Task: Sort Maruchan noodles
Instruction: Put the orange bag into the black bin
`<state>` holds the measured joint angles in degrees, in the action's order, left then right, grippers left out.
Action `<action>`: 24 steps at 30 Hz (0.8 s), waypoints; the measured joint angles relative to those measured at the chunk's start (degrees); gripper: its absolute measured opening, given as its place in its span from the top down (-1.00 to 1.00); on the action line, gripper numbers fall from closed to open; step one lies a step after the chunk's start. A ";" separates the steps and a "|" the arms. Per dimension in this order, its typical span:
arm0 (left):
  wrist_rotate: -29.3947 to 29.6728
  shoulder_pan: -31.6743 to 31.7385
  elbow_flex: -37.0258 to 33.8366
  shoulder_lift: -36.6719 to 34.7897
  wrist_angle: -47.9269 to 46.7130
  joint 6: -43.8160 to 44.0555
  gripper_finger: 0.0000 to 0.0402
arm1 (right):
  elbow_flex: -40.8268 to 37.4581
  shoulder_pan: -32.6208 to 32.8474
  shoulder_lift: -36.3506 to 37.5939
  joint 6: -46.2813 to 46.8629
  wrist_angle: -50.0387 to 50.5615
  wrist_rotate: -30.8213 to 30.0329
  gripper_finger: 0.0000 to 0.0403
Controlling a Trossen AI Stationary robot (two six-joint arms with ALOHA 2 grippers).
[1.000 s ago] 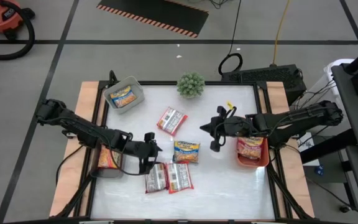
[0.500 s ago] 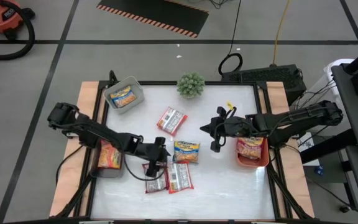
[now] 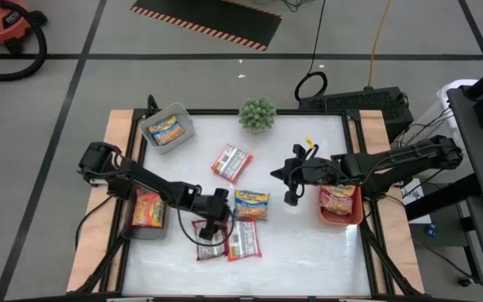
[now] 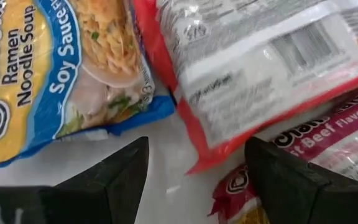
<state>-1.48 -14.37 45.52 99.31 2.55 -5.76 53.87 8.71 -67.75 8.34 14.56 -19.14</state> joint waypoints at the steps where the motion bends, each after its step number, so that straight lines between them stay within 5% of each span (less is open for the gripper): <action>1: -0.02 0.25 -0.04 0.35 0.51 0.02 -0.35 | 0.00 0.00 0.00 0.13 0.01 0.00 0.98; 6: 0.42 1.09 -0.26 0.96 1.88 -0.45 -0.26 | 0.00 0.00 0.00 0.18 0.26 0.00 0.98; 18: -0.59 1.18 -0.28 0.98 5.01 -4.72 0.56 | 0.00 0.00 0.00 -0.02 0.29 0.00 0.98; 24: -2.71 1.18 -0.28 0.94 6.62 -5.97 0.80 | 0.00 0.00 0.00 -0.02 0.29 0.00 0.98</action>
<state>-4.19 -13.19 45.23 100.25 9.17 -11.72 53.87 8.71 -67.75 8.32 14.85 -19.14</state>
